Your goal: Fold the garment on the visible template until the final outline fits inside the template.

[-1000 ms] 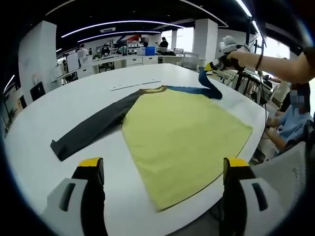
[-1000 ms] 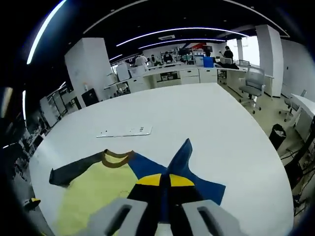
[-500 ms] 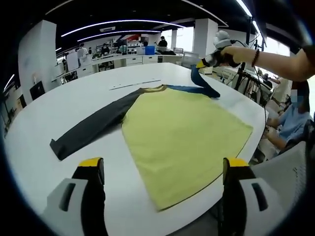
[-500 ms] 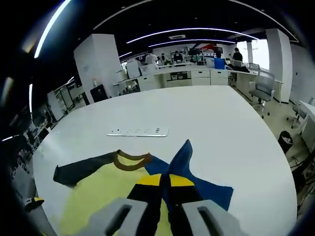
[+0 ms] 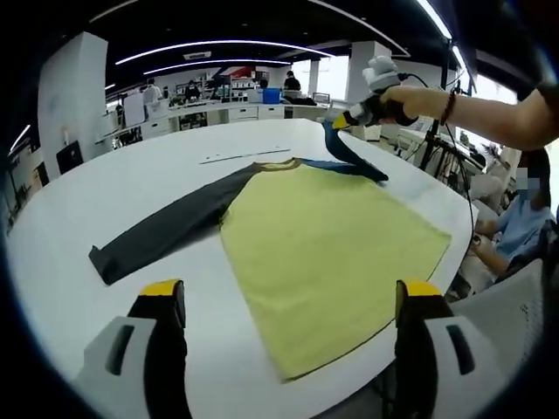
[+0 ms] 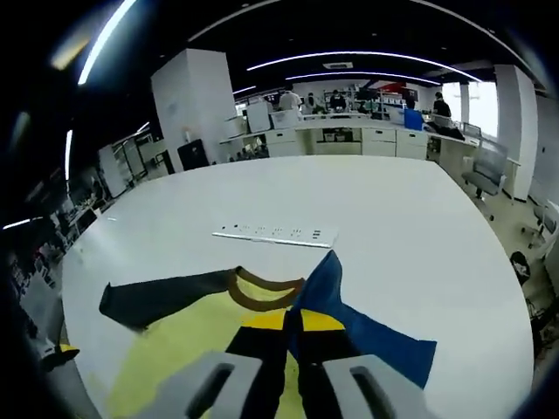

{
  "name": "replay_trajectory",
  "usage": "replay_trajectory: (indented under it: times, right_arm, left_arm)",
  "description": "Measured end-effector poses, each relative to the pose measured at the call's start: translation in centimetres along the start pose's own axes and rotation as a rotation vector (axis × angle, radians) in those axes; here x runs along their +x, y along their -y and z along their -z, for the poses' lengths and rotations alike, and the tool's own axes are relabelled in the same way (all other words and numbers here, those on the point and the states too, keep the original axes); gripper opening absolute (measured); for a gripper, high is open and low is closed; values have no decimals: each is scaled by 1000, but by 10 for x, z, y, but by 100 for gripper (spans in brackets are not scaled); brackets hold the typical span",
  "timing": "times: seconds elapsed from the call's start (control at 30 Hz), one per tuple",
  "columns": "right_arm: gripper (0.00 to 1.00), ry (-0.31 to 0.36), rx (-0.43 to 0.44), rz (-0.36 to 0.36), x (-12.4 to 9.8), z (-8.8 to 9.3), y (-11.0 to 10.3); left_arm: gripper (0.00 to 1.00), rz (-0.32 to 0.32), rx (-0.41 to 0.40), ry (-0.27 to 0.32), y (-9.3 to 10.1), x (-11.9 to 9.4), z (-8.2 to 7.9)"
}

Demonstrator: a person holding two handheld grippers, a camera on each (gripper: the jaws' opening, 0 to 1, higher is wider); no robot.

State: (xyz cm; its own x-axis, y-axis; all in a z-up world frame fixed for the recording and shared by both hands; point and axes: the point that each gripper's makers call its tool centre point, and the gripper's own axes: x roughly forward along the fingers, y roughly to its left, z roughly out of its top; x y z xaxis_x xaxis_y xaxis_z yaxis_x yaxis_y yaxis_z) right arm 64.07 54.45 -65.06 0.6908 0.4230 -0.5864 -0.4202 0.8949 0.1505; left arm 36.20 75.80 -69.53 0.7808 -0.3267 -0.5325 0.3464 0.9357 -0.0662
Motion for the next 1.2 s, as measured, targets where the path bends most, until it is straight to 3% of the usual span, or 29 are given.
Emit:
replay_trajectory:
  times: [0.87,1.2]
  right_arm:
    - [0,20,-93,-168,13,-11,-79]
    - [0,14,-126,-256,9,-4,-115]
  left_arm:
    - [96,-46,-17,21,-8,-4,-3]
    - [96,-44,-13,12,-8,-4,-1]
